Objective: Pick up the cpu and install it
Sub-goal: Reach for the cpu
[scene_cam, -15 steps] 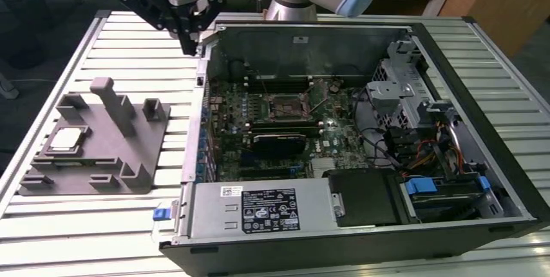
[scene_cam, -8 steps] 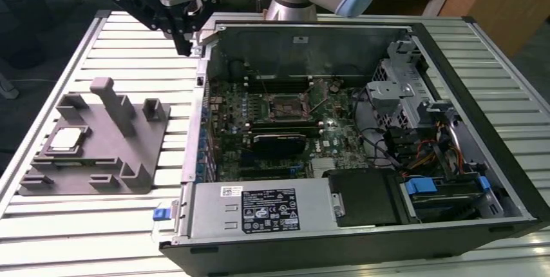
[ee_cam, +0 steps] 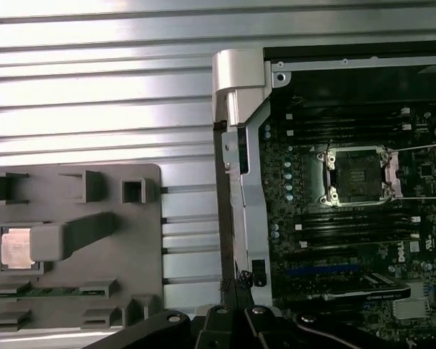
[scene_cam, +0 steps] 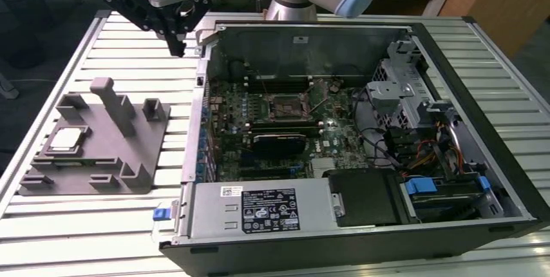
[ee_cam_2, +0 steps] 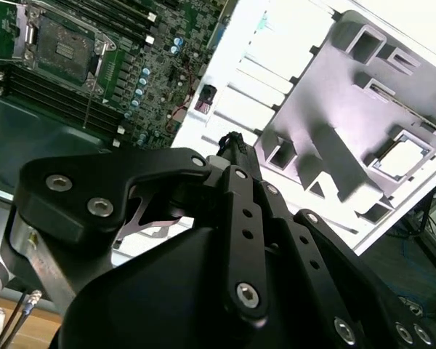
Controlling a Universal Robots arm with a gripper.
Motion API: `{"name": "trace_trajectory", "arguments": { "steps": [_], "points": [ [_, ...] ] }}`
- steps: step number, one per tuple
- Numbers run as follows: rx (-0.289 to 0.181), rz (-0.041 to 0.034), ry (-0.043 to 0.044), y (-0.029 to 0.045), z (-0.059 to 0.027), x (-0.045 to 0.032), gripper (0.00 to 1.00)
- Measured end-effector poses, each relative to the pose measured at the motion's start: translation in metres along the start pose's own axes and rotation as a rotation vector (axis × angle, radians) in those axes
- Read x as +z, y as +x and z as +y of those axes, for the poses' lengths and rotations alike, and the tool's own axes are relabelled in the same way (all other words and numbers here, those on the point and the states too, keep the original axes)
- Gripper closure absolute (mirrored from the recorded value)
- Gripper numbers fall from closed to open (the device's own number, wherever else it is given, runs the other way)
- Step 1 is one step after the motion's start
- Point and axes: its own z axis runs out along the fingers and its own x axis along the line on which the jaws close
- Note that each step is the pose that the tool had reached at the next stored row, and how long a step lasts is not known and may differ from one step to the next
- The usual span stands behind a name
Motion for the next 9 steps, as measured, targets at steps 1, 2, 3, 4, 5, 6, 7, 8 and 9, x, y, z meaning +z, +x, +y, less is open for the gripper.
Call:
{"name": "trace_trajectory", "arguments": {
  "steps": [1, 2, 3, 4, 5, 6, 7, 8, 9],
  "points": [
    [0.0, 0.0001, 0.0001, 0.0013, -0.0003, 0.0, 0.89],
    [0.0, 0.0, -0.0001, 0.0027, -0.0005, 0.0001, 0.89],
    [0.0, 0.0, -0.0001, 0.0043, -0.0008, 0.0001, 0.89],
    [0.0, 0.0, -0.0002, 0.006, -0.0011, 0.0002, 0.89],
    [0.0, 0.0, -0.0003, 0.0077, -0.0014, 0.0003, 0.89],
    [0.0, 0.0001, -0.0003, 0.0094, -0.0017, 0.0004, 0.89],
    [0.0, 0.0001, -0.0003, 0.0107, -0.002, 0.0005, 0.89],
    [0.0, 0.0001, -0.0003, 0.012, -0.0023, 0.0007, 0.89],
    [0.0, 0.0001, -0.0005, 0.0152, -0.003, 0.0014, 0.89]
  ]
}}
